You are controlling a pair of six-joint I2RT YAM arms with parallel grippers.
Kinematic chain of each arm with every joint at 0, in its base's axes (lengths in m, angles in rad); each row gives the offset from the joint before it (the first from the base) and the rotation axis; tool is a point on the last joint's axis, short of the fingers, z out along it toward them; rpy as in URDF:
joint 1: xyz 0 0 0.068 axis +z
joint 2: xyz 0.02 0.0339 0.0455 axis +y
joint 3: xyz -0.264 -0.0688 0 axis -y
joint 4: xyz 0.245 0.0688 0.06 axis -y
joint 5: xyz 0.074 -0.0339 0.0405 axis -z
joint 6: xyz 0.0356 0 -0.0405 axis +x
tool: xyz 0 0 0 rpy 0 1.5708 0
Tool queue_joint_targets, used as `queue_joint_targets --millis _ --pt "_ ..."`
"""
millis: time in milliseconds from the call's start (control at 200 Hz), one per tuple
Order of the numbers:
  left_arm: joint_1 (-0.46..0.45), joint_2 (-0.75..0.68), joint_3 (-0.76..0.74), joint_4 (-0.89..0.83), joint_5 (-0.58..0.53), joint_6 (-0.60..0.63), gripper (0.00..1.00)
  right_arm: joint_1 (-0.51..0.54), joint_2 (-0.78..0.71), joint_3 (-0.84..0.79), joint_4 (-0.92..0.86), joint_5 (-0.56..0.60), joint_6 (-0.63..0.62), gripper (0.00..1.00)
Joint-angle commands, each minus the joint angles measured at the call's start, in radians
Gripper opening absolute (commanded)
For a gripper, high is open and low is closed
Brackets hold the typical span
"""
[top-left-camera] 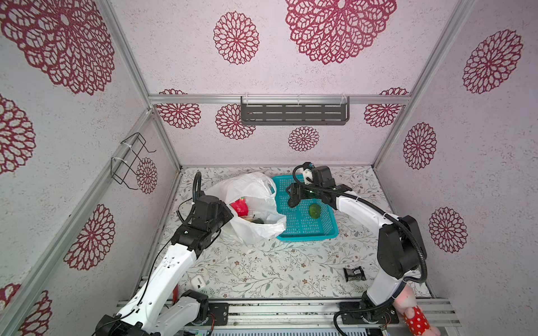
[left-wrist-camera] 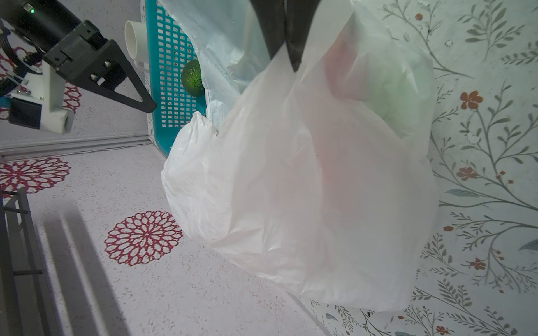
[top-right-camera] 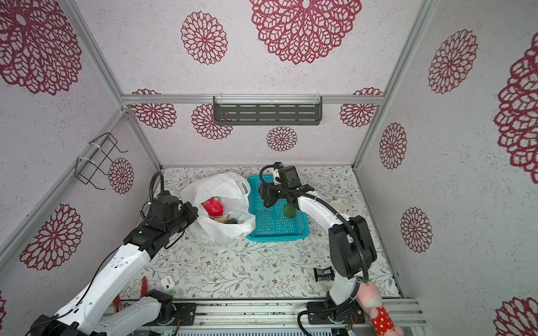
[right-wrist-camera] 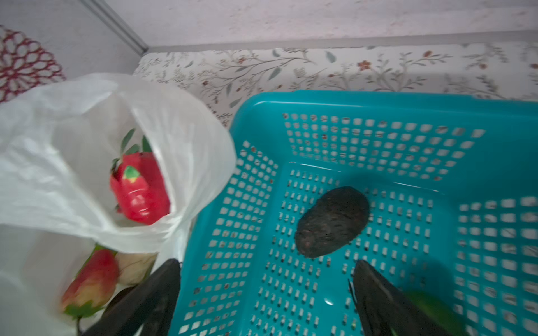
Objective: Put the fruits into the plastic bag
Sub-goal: 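Lift the dark avocado and carry it into the white bag with the right gripper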
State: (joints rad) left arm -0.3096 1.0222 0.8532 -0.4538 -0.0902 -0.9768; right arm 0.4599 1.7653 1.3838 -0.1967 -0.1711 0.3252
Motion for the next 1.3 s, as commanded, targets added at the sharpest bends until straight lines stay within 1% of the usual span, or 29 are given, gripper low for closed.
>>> queue_joint_targets --millis 0,95,175,245,340,405,515,670,745,806,936,1016,1091,1171,1296 --pt "-0.004 0.011 -0.001 0.022 0.000 -0.002 0.00 -0.008 0.096 0.102 -0.104 0.091 0.032 0.94" --pt "-0.005 0.018 0.006 0.023 0.003 0.000 0.00 -0.020 0.237 0.247 -0.237 0.064 0.007 0.94" --pt "-0.005 0.019 0.009 0.020 0.002 0.002 0.00 -0.020 0.333 0.326 -0.284 0.049 -0.010 0.94" --pt "-0.008 0.018 0.013 0.017 0.000 0.002 0.00 -0.020 0.404 0.383 -0.320 0.070 -0.008 0.93" --pt "-0.008 0.011 0.018 0.009 -0.003 0.004 0.00 -0.020 0.449 0.401 -0.338 0.117 0.009 0.90" --pt "-0.008 0.000 0.013 0.005 -0.009 0.004 0.00 -0.020 0.450 0.377 -0.314 0.118 0.016 0.85" --pt "-0.008 -0.019 -0.001 -0.002 -0.022 -0.002 0.00 -0.018 0.446 0.339 -0.293 0.109 0.023 0.67" --pt "-0.008 -0.027 -0.009 -0.006 -0.026 -0.005 0.00 -0.019 0.404 0.263 -0.224 0.104 0.023 0.30" --pt "-0.008 -0.021 -0.006 -0.006 -0.027 -0.003 0.00 -0.018 0.374 0.242 -0.204 0.082 0.012 0.18" --pt "-0.008 -0.016 -0.003 -0.002 -0.024 -0.003 0.00 -0.018 0.332 0.221 -0.182 0.050 0.000 0.12" --pt "-0.009 -0.004 -0.002 0.007 -0.012 -0.002 0.00 0.000 0.162 0.109 -0.069 -0.060 -0.019 0.10" --pt "-0.010 0.002 -0.003 0.012 -0.008 -0.002 0.00 0.030 0.035 0.019 0.036 -0.163 -0.035 0.10" --pt "-0.010 0.006 -0.006 0.021 -0.005 0.001 0.00 0.076 -0.048 -0.023 0.092 -0.289 -0.078 0.11" --pt "-0.012 0.011 -0.006 0.029 0.001 0.006 0.00 0.138 -0.069 0.000 0.056 -0.379 -0.138 0.13" --pt "-0.014 0.021 0.007 0.030 0.014 0.016 0.00 0.232 0.011 0.113 -0.084 -0.486 -0.203 0.14"
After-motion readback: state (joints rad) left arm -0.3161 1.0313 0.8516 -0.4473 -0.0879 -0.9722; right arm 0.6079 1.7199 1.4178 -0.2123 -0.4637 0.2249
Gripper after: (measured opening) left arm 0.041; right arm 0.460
